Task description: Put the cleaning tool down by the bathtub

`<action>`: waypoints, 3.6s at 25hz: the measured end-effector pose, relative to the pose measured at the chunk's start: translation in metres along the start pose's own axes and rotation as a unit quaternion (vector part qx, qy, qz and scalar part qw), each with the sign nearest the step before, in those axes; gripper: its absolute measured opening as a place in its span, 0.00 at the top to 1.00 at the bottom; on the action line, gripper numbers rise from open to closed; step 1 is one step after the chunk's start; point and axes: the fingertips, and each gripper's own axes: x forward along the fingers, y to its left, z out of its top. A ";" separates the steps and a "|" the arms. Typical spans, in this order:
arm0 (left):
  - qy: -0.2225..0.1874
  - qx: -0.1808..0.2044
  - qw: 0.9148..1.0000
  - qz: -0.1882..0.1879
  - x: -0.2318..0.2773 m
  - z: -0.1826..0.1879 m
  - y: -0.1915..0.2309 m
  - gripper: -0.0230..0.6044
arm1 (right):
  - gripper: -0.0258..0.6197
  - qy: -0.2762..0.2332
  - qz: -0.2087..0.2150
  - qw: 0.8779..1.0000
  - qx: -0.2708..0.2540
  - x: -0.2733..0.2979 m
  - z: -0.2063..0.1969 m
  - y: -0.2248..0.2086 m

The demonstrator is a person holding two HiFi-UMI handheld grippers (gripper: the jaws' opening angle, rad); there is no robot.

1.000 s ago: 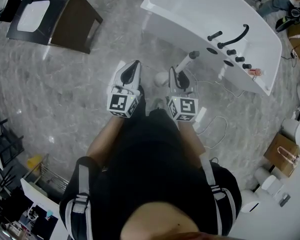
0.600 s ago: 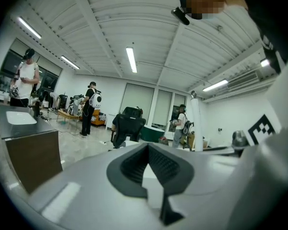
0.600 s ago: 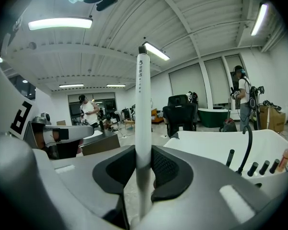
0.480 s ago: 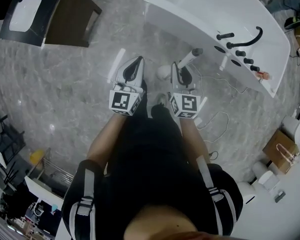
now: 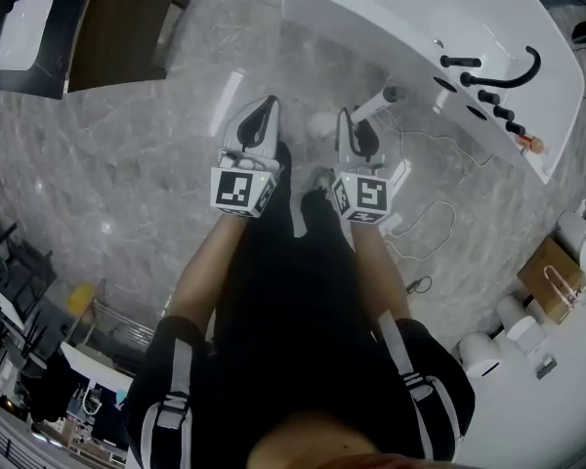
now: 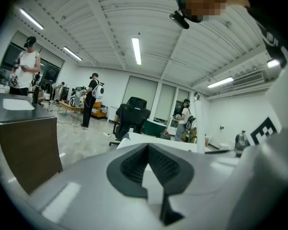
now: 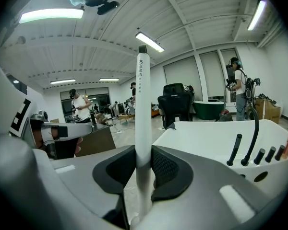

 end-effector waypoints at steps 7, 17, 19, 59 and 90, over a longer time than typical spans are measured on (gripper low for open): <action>0.011 -0.002 1.000 -0.006 0.023 -0.029 0.025 0.95 | 0.82 0.015 -0.012 1.000 0.004 0.034 -0.035 -0.001; 0.025 -0.009 1.000 0.001 0.054 -0.085 0.057 0.95 | 0.82 0.033 -0.021 0.999 0.012 0.089 -0.087 -0.009; 0.027 -0.009 1.000 0.003 0.061 -0.096 0.065 0.95 | 0.82 0.041 -0.024 0.999 0.015 0.101 -0.101 -0.011; 0.081 -0.006 0.996 -0.044 0.172 -0.225 0.146 0.95 | 0.82 0.166 -0.093 0.982 0.018 0.279 -0.332 -0.066; 0.092 -0.018 0.994 -0.061 0.212 -0.281 0.183 0.95 | 0.82 0.265 -0.081 0.961 -0.004 0.348 -0.485 -0.073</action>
